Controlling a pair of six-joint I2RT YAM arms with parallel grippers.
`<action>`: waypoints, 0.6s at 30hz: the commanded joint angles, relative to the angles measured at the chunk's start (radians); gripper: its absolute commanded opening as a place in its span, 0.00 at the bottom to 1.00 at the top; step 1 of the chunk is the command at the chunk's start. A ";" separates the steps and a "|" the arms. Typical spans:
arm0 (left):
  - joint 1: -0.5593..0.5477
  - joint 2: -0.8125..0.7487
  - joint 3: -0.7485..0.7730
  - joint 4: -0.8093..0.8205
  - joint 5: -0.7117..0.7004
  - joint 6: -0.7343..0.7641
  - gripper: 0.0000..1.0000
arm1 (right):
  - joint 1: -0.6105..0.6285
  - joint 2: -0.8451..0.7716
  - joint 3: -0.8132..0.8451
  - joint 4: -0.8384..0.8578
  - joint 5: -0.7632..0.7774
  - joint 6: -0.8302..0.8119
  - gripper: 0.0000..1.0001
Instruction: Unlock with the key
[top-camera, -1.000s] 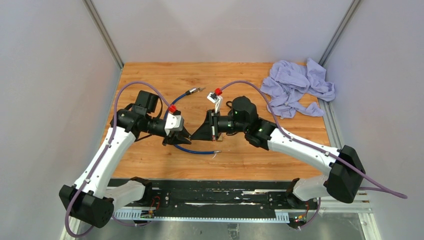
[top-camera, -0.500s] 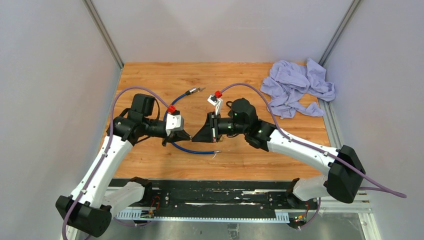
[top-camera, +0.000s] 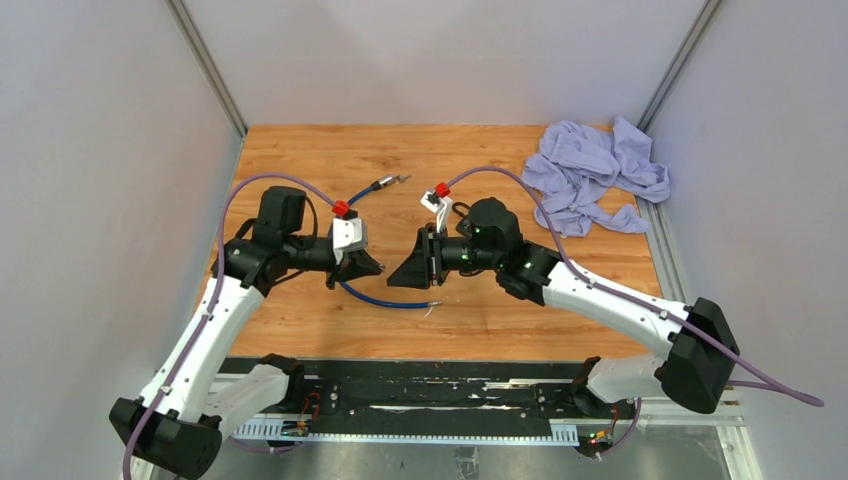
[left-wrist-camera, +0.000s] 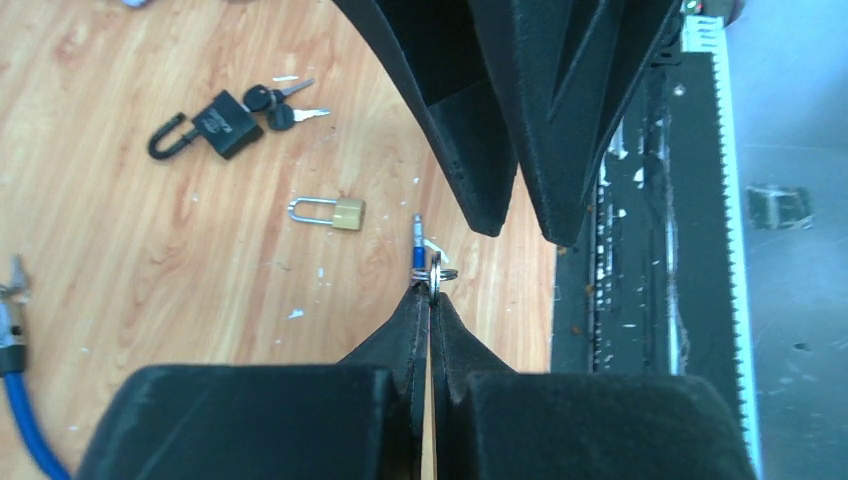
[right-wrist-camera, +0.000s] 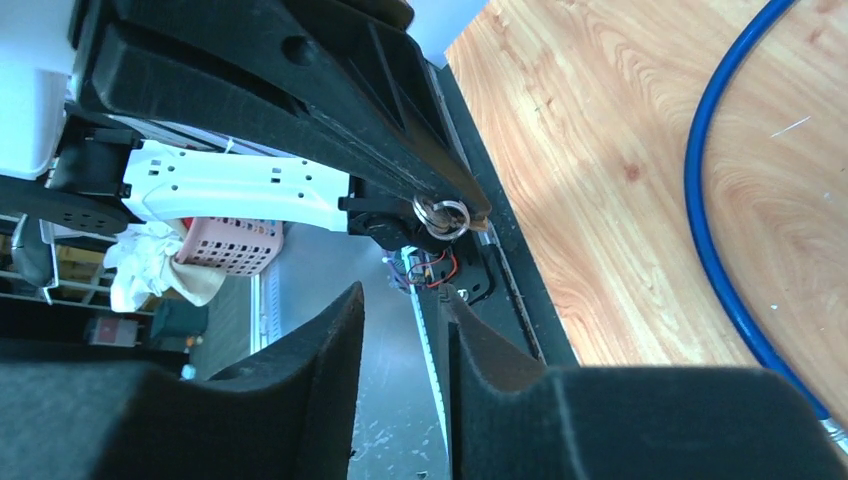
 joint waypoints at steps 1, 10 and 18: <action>-0.009 0.045 0.039 0.018 0.063 -0.205 0.00 | -0.010 -0.033 0.039 -0.020 0.043 -0.085 0.34; -0.009 0.081 0.034 0.011 0.165 -0.377 0.00 | -0.010 -0.011 0.066 -0.043 0.102 -0.143 0.32; -0.009 0.078 0.024 -0.006 0.175 -0.390 0.00 | -0.010 0.013 0.102 -0.092 0.096 -0.185 0.25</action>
